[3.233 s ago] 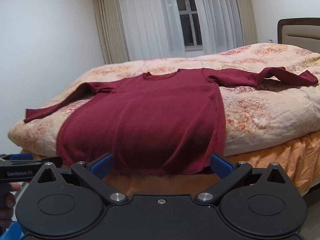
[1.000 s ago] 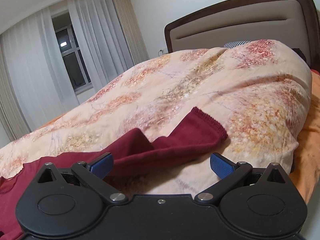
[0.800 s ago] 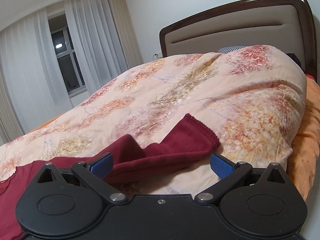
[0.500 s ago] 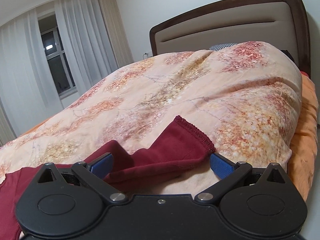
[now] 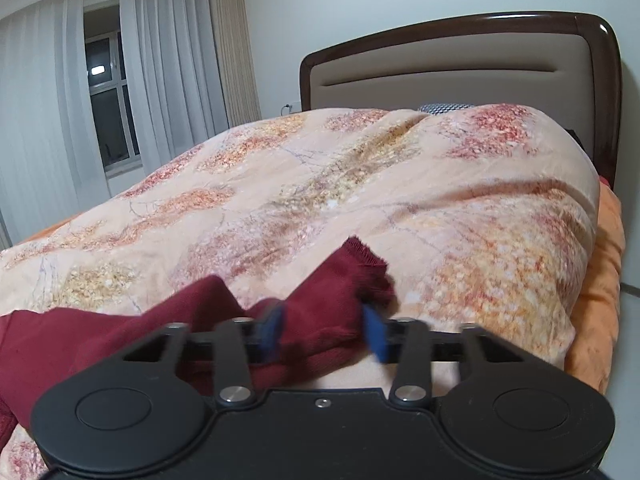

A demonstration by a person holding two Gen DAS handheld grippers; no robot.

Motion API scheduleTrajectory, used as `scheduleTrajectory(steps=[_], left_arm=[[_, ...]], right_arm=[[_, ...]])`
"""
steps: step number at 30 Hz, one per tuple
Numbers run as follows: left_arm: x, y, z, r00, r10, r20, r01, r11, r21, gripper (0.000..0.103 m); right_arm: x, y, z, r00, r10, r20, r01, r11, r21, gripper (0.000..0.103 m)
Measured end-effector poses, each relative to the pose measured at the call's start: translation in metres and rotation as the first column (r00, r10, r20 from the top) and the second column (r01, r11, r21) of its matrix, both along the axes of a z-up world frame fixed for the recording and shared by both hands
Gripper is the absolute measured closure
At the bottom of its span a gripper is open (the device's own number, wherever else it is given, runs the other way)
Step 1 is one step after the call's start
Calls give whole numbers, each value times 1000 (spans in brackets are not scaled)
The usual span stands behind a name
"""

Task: Fold small clothes
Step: 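Close the right gripper on the sweater sleeve cuff, then lift the cuff with the right gripper and carry it across the sweater body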

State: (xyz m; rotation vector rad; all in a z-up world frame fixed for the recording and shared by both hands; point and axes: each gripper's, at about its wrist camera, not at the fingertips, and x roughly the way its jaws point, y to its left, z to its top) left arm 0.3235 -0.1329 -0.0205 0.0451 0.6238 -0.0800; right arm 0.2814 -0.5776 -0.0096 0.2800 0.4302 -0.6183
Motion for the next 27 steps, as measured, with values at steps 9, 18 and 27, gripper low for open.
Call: scheduleTrajectory(steps=[9, 18, 27], left_arm=[[-8, 17, 28, 999, -26, 25, 26, 1000, -17, 0], [-20, 44, 36, 1000, 6, 15, -5, 998, -55, 0], [-20, 77, 39, 1000, 11, -25, -14, 989, -145, 0]], right_arm=[[-8, -15, 43, 993, 59, 101, -59, 998, -9, 97], [-26, -30, 101, 961, 25, 274, -27, 1000, 4, 97], [-4, 0, 98, 969, 60, 242, -71, 997, 37, 97]])
